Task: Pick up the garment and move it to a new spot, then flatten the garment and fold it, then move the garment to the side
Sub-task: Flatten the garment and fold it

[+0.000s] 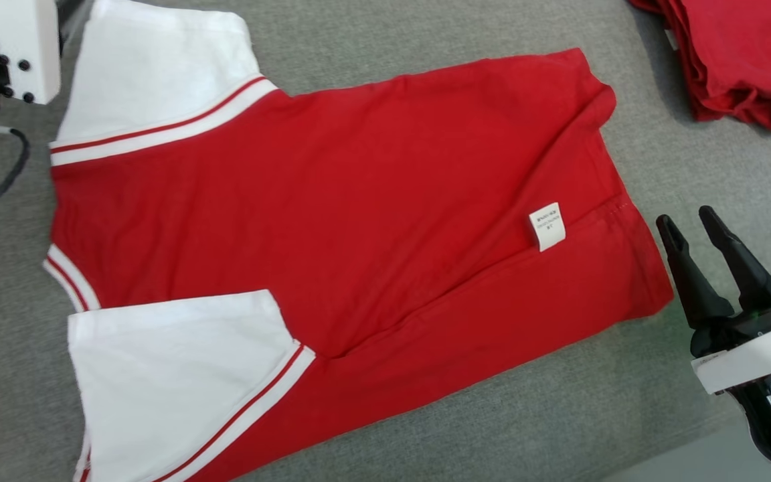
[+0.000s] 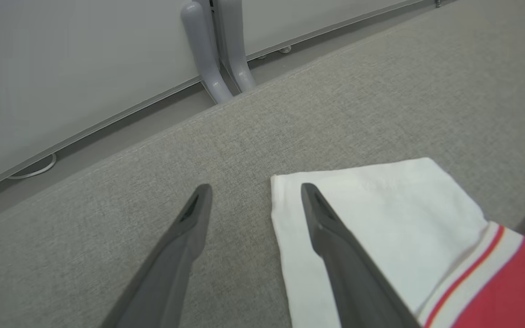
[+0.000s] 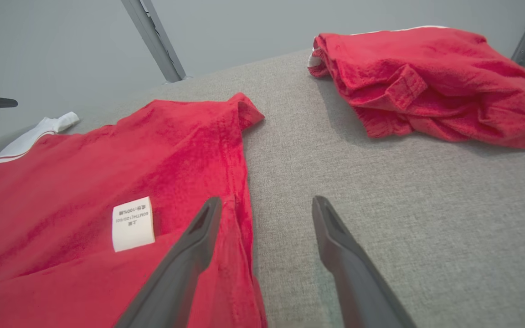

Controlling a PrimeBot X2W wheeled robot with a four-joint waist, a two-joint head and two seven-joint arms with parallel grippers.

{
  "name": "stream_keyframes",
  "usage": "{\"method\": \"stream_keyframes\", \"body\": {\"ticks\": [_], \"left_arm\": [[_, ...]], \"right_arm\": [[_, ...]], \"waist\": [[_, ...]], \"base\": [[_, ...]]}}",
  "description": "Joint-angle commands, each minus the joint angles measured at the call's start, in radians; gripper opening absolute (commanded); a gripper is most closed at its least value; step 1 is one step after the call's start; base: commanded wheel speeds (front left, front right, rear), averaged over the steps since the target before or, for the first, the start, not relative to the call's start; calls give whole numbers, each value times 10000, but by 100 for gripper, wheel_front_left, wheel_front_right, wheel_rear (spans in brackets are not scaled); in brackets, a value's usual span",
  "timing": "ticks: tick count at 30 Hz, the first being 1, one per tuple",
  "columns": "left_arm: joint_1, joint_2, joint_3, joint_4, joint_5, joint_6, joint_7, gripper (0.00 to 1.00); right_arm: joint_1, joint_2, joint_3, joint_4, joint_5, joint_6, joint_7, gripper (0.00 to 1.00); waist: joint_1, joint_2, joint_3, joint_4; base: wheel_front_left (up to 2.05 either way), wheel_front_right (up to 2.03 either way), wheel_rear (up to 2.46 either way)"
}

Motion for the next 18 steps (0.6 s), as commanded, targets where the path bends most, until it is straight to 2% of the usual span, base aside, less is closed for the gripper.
{"method": "stream_keyframes", "body": {"ticks": [1, 8, 18], "left_arm": [[-196, 12, 43, 235, -42, 23, 78, 100], [-544, 25, -92, 974, -18, -46, 416, 100], [-671, 166, -292, 1265, 131, -137, 433, 100]], "right_arm": [[-134, 59, 7, 27, 124, -14, -101, 100], [-237, 74, 50, 236, 241, -14, -185, 100], [-386, 173, 83, 260, 194, -14, -207, 100]], "waist": [[0, -1, 286, -308], [0, -1, 480, -494], [0, -1, 580, -638]], "base": [[0, 0, 0], [0, 0, 0], [0, 0, 0]]}}
